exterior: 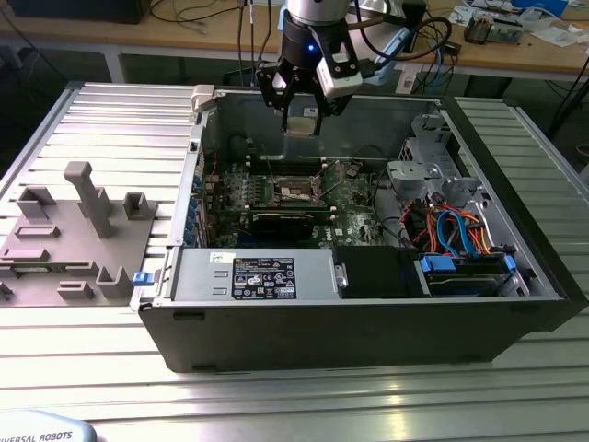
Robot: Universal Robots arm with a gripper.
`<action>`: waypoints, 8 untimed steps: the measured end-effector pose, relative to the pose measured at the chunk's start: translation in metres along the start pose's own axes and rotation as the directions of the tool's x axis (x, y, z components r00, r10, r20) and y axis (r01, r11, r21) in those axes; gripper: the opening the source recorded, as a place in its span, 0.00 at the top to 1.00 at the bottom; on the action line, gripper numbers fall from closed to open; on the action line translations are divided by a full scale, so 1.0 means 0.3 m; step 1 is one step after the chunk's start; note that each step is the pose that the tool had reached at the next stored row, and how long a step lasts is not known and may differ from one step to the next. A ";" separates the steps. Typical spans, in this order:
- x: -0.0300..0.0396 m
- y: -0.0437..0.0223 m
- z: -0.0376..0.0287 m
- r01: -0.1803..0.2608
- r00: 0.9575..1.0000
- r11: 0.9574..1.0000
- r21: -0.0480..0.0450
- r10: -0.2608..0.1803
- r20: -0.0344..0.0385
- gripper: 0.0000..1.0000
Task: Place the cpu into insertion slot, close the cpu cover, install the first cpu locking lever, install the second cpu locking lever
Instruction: 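Place the cpu into insertion slot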
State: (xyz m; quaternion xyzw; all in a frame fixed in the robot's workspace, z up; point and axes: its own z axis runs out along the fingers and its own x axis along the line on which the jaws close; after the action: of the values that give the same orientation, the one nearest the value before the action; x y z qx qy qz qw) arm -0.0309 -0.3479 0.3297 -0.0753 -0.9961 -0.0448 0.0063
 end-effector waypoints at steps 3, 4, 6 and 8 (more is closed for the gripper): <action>0.000 0.000 0.000 -0.008 1.000 1.000 0.000 0.008 0.001 0.46; 0.000 0.000 0.000 -0.010 1.000 1.000 0.000 0.010 0.001 0.46; 0.000 0.000 0.000 -0.014 1.000 1.000 0.000 0.014 0.001 0.46; 0.000 0.000 0.000 -0.017 1.000 1.000 0.000 0.017 0.001 0.46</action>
State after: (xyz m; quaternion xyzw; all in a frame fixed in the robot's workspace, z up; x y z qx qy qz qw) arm -0.0309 -0.3479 0.3297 -0.0839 -0.9955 -0.0448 0.0059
